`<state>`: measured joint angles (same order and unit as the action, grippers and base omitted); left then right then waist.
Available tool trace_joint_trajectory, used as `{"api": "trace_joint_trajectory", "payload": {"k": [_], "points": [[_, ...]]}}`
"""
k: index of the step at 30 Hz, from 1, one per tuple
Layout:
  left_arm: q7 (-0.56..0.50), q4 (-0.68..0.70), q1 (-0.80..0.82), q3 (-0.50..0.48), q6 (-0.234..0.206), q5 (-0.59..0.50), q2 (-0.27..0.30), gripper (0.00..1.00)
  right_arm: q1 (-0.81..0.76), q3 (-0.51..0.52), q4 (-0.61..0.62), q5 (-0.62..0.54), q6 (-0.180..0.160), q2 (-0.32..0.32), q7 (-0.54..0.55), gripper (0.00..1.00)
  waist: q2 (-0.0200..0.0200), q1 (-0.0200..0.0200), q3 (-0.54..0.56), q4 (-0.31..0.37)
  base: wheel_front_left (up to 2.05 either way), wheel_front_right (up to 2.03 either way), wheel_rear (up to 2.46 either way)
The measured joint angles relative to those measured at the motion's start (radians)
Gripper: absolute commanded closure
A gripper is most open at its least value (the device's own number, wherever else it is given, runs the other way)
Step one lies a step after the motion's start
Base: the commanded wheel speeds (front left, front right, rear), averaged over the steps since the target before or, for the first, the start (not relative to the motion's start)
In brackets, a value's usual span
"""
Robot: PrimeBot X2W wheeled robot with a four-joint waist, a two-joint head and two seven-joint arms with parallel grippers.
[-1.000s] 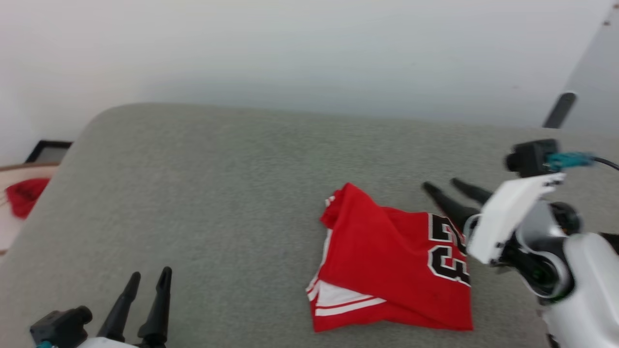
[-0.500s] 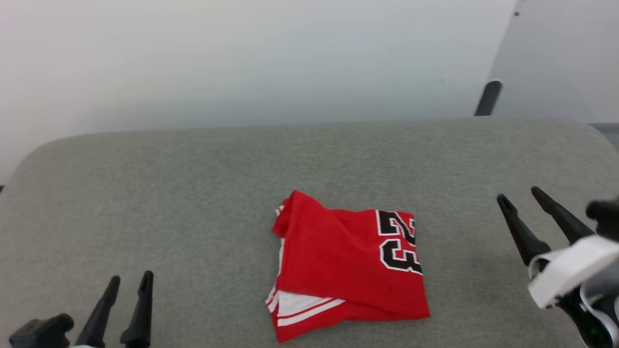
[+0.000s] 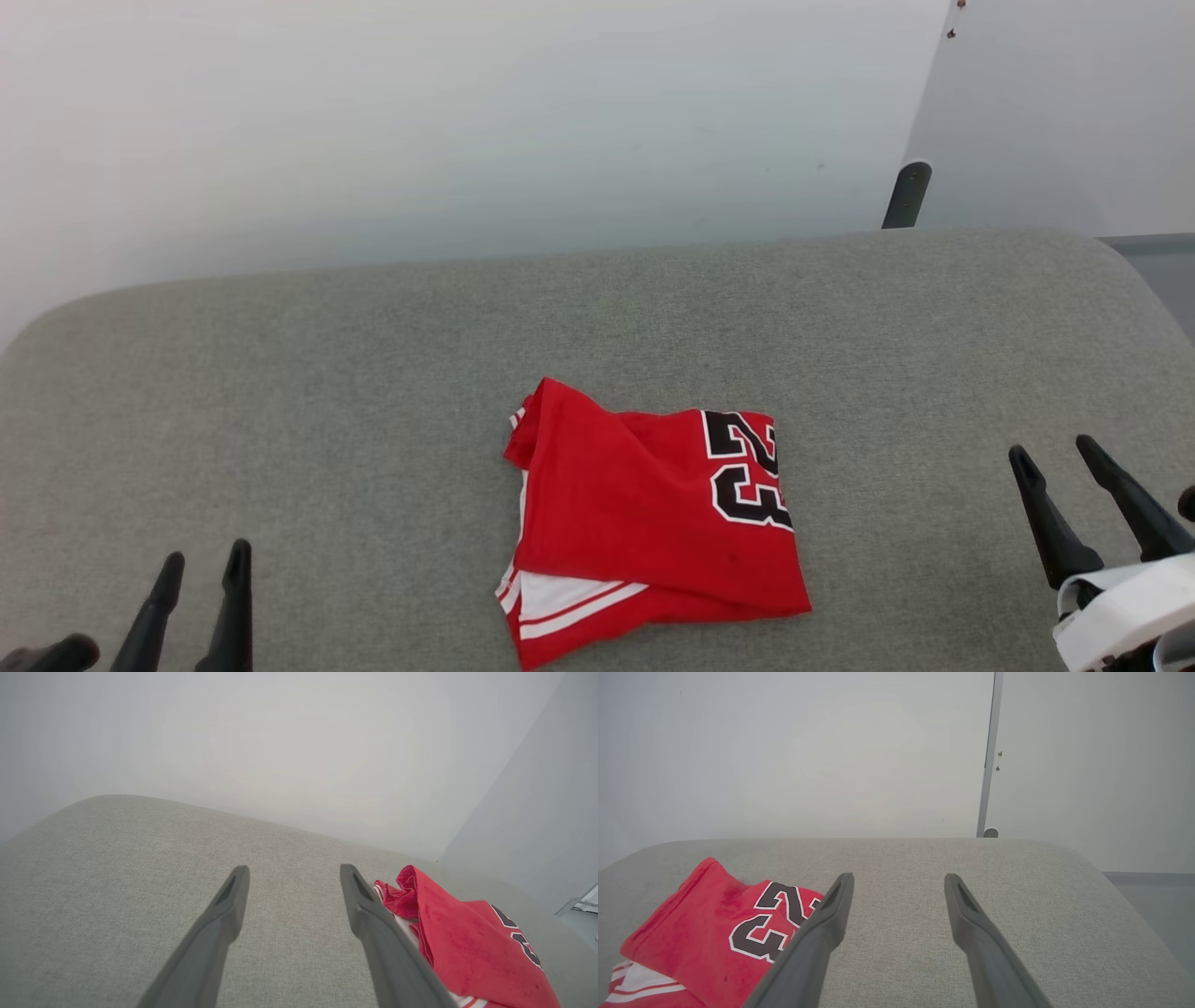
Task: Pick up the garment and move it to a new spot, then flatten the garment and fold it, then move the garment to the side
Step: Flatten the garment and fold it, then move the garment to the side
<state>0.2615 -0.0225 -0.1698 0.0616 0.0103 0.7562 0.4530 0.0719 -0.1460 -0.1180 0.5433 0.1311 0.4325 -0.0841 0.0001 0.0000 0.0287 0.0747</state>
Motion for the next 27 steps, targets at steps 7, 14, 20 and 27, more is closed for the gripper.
{"api": "trace_joint_trajectory", "payload": {"k": [7, 14, 20, 27], "points": [[0.0, -0.01, -0.015, -0.04, 0.026, -0.031, -0.032, 0.0, -0.027, 0.022, 0.004, -0.017, 0.0, -0.013, -0.01, 0.0, 0.0, 0.0, 0.003, -0.004, 0.0, 0.0, 0.0], [0.0, -0.019, -0.013, -0.054, 0.044, -0.048, -0.046, 0.0, -0.036, 0.016, 0.015, -0.027, 0.0, -0.013, 0.005, 0.0, 0.0, 0.0, 0.002, -0.014, 0.0, 0.0, 0.0], [-0.002, -0.028, 0.006, -0.05, 0.049, -0.054, -0.045, 0.0, -0.037, 0.007, 0.024, -0.025, 0.0, -0.017, 0.043, 0.0, 0.0, 0.0, 0.0, -0.05, 0.0, 0.0, 0.0], [-0.025, -0.035, 0.048, -0.022, 0.048, -0.063, -0.043, 0.0, -0.014, -0.032, 0.024, -0.005, 0.0, -0.014, 0.113, 0.0, 0.0, 0.0, -0.005, -0.125, 0.0, 0.0, 0.0]]}}
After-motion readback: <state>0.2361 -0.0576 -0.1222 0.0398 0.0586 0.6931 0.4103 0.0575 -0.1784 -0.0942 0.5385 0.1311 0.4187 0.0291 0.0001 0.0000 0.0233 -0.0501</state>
